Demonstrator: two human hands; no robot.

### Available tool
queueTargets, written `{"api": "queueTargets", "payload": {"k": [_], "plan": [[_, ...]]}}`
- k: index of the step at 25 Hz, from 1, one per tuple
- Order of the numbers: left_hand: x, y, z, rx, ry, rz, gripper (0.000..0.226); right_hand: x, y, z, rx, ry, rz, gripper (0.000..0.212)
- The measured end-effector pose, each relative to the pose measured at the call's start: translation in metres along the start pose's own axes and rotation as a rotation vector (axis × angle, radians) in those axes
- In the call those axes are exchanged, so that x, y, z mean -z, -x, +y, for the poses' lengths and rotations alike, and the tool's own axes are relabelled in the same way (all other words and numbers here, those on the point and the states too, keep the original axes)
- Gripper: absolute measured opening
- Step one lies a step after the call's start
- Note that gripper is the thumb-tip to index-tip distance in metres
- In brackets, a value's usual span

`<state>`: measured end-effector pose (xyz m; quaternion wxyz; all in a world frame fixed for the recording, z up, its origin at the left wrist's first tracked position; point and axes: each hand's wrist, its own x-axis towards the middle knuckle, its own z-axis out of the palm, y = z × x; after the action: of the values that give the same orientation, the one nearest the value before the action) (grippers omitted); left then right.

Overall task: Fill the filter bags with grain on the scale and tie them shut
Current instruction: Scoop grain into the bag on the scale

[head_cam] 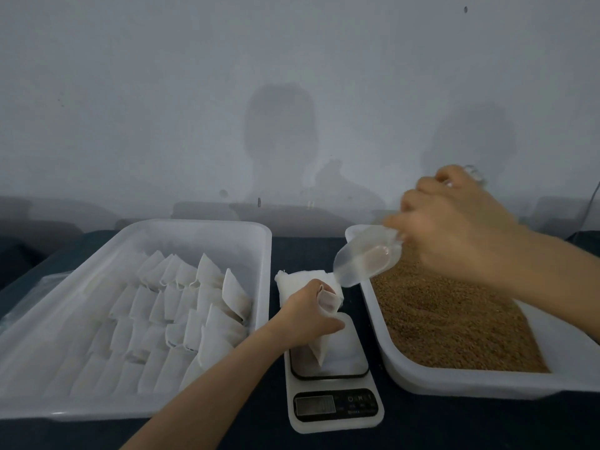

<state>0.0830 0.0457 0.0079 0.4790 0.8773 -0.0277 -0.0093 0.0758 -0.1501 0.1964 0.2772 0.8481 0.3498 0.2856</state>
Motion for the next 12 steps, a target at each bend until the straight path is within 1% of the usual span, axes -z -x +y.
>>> {"api": "queueTargets", "payload": {"k": [2,4,8,12], "plan": [[0.0,0.0,0.0,-0.007,-0.007,0.0,0.045,-0.012,0.013,0.019,-0.084,0.029,-0.043,0.032],[0.0,0.0,0.0,-0.011,-0.012,0.008,0.046,-0.031,0.026,0.032,-0.142,0.079,-0.142,0.031],[0.0,0.001,0.0,-0.014,-0.014,0.016,0.047,-0.083,0.058,0.044,-0.134,0.141,-0.357,0.036],[0.0,0.0,0.0,-0.022,-0.007,0.019,0.047,-0.124,0.082,0.047,-0.155,0.147,-0.44,0.04]]}}
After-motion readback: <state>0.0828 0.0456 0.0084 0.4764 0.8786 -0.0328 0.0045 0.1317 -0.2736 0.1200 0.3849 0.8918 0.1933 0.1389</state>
